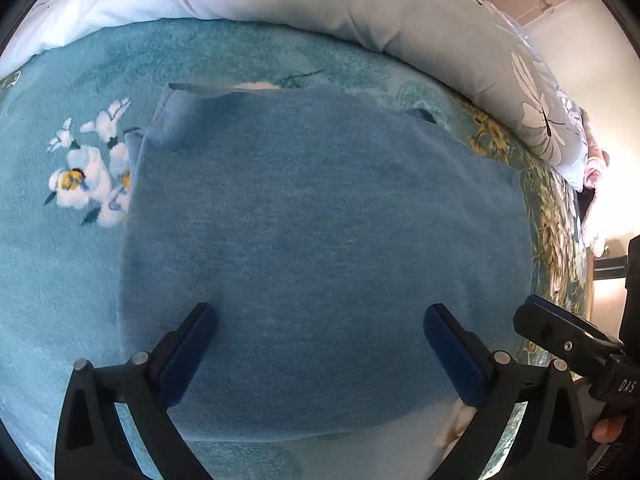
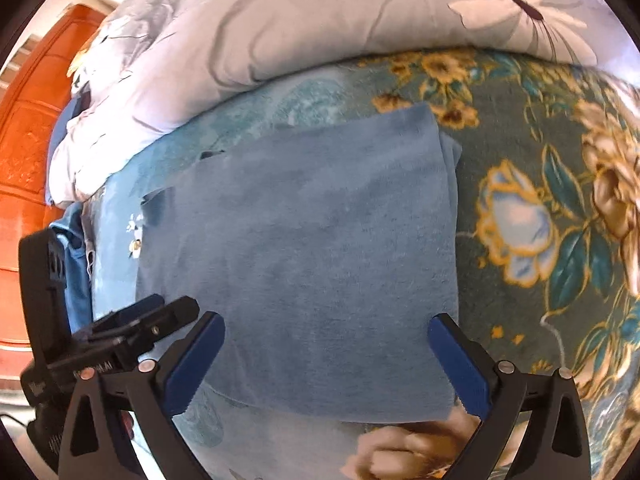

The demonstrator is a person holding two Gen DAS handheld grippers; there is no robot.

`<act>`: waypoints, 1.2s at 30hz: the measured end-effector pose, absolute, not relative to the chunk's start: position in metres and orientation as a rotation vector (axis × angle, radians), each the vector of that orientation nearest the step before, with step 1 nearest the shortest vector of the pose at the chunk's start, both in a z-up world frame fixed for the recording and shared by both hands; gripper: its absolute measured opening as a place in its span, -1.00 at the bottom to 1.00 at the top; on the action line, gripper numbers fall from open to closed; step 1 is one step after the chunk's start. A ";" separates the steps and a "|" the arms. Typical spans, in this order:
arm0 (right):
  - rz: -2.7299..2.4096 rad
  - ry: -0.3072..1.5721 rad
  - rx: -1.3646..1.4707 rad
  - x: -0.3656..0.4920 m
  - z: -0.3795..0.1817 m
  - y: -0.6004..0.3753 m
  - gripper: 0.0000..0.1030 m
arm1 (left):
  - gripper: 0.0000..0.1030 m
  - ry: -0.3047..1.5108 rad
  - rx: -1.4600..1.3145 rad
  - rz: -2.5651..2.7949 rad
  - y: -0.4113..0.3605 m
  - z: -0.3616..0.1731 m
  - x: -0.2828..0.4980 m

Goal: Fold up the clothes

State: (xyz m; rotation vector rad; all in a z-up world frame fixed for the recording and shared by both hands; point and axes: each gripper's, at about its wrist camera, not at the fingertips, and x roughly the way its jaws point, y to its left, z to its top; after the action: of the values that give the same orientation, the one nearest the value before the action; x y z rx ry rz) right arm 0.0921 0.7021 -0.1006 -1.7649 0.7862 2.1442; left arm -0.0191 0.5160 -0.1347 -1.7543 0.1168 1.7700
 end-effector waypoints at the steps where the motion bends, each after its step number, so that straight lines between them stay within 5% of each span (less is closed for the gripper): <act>1: 2.129 0.802 -1.773 0.092 -0.105 0.702 1.00 | 1.00 0.115 -1.765 1.766 0.515 -0.137 -0.019; 16: 1.910 0.929 -1.839 0.100 -0.145 0.705 0.99 | 1.00 0.157 -1.807 1.755 0.507 -0.149 -0.017; 36: 1.932 0.750 -1.971 0.088 -0.154 0.685 1.00 | 1.00 0.375 -1.728 1.794 0.504 -0.148 0.004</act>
State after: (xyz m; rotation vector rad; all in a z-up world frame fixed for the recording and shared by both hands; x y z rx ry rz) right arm 0.0877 0.6853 -0.1540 -1.9707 0.7498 1.9323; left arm 0.0044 0.5036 -0.1477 -1.7284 0.3746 1.7943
